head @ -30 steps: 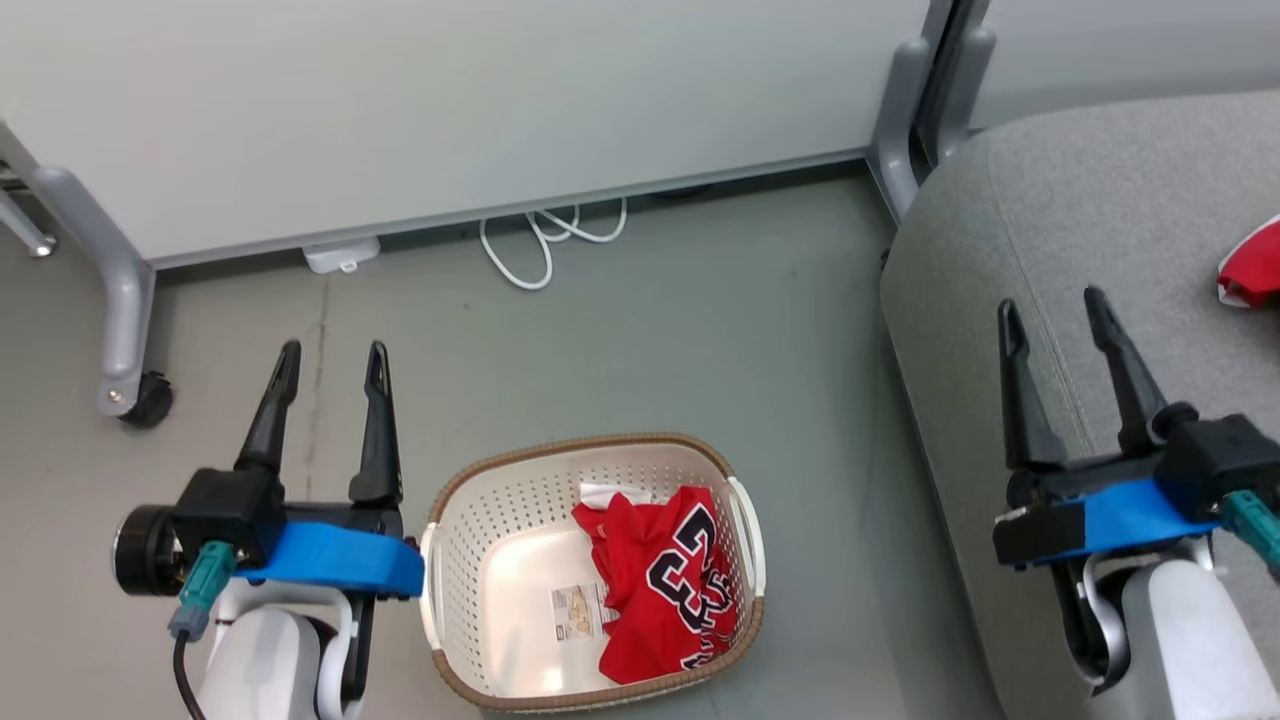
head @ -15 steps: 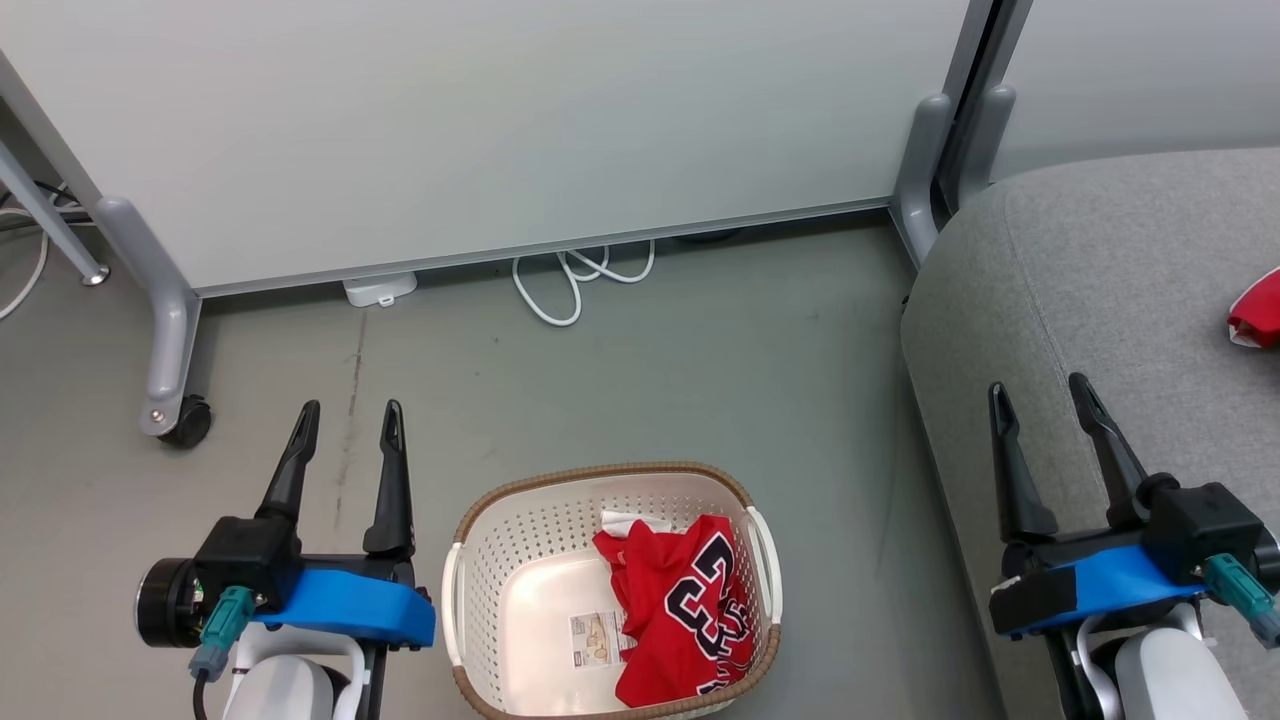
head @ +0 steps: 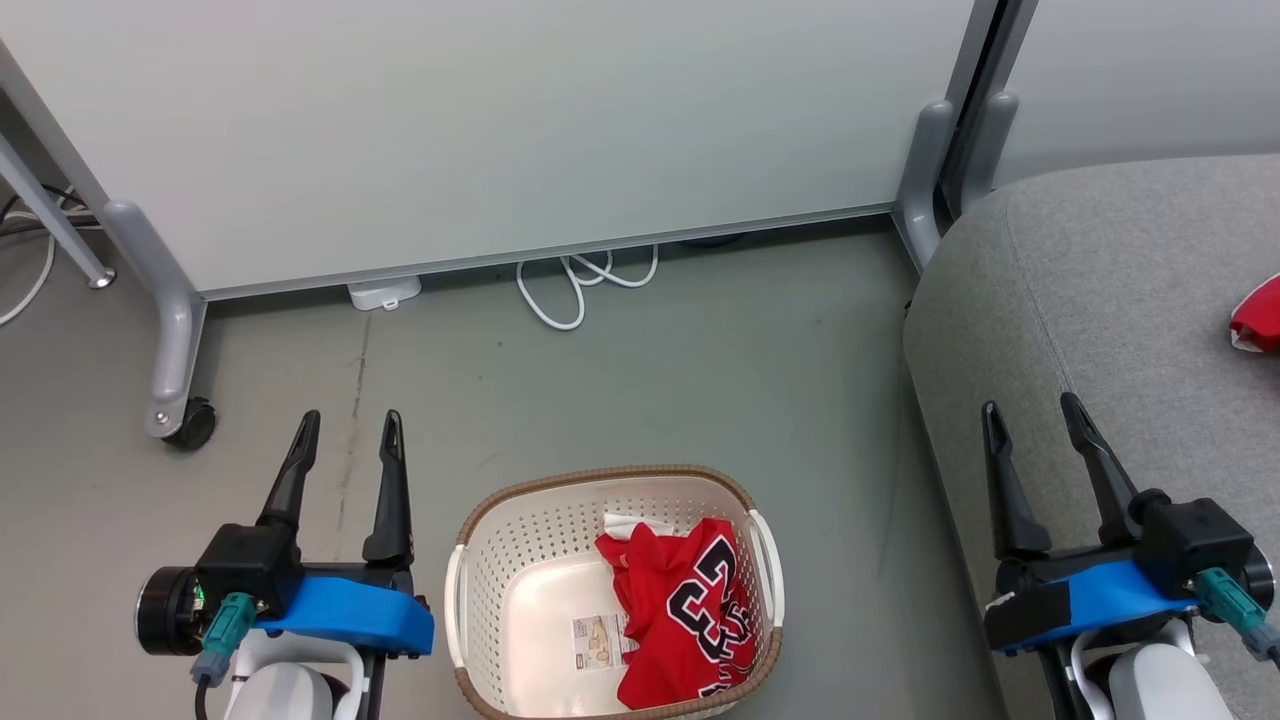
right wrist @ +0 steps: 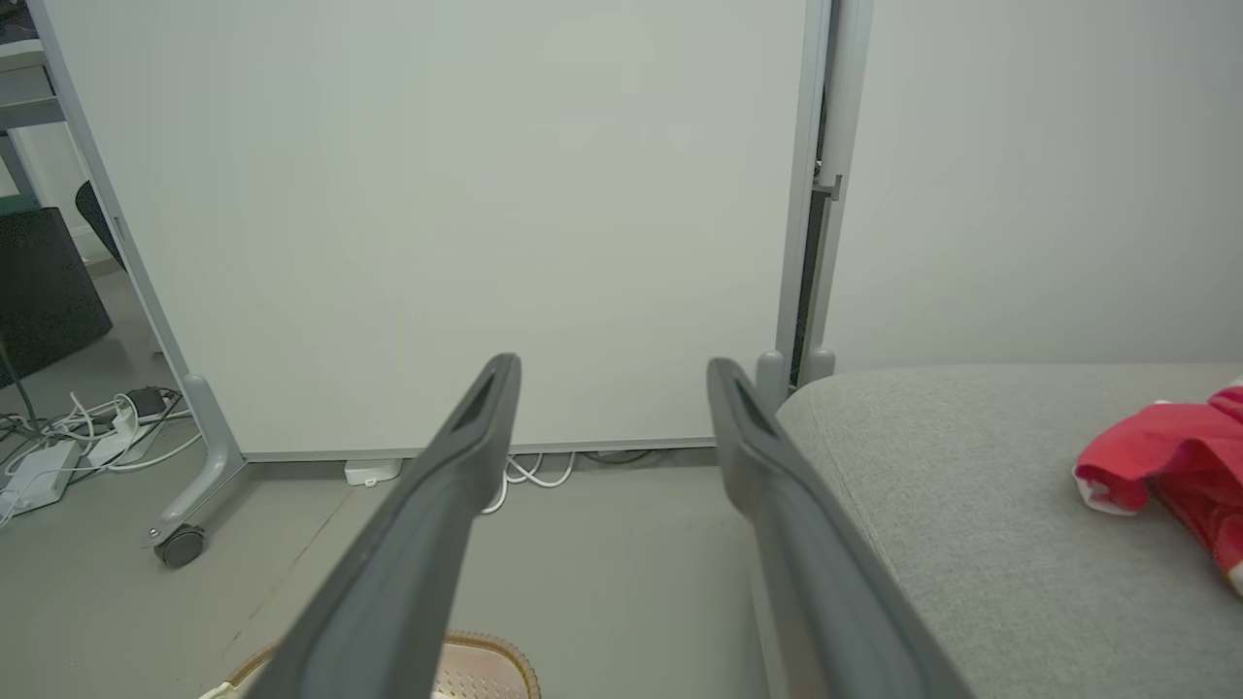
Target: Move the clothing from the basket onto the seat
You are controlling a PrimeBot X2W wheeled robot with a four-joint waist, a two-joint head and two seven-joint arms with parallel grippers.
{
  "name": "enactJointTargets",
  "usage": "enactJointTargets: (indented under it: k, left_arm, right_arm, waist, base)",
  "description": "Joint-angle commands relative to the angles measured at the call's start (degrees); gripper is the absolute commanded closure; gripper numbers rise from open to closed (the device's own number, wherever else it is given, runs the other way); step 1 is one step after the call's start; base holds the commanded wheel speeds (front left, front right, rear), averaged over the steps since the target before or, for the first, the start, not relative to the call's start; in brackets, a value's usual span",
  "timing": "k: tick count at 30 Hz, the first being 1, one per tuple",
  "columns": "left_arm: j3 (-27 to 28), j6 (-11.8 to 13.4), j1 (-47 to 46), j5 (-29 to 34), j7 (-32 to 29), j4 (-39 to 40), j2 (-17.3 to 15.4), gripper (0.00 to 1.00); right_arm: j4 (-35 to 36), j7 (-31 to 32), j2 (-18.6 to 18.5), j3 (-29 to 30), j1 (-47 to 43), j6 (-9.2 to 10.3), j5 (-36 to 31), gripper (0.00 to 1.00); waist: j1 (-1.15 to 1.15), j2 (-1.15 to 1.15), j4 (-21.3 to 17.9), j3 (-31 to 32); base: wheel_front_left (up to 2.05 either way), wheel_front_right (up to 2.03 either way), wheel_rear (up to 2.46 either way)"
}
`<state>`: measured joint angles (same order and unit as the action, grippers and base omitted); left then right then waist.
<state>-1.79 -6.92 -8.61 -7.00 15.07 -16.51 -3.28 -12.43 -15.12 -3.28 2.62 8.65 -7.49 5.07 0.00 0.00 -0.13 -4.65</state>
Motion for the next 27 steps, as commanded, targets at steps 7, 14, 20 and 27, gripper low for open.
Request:
enactJointTargets:
  k: [7, 14, 20, 27]
  left_arm:
    - [-0.74, -0.46, -1.35, -0.07, 0.15, -1.15, 0.24, 0.0]
    - [-7.18, -0.71, -7.1, -1.44, 0.15, -6.73, -0.72, 0.0]
    - [-14.54, -0.58, -14.2, -4.16, 0.15, -13.62, -3.0, 0.0]
    - [-23.72, -0.58, -22.76, -7.28, 0.14, -22.61, -5.96, 0.0]
  right_arm:
    - [-0.27, -0.06, 0.25, 0.0, -0.09, -0.01, 0.12, 0.0]
    - [0.66, -0.06, 0.3, -1.01, 2.56, -0.01, 0.33, 0.0]
    - [1.87, -0.06, 0.36, -1.73, 5.81, -0.01, 0.55, 0.0]
    - [3.43, -0.06, 0.41, -2.0, 9.55, -0.01, 1.14, 0.0]
  waist:
    - [0.0, 0.0, -0.24, -0.71]
    - [0.0, 0.0, -2.55, -4.16]
    - [0.0, 0.0, -6.16, -10.3]
    - [0.0, 0.0, -10.07, -18.3]
  base:
    - [0.0, 0.0, 0.0]
    - [0.0, 0.0, 0.0]
    - [0.0, 0.0, 0.0]
    - [0.0, 0.0, 0.0]
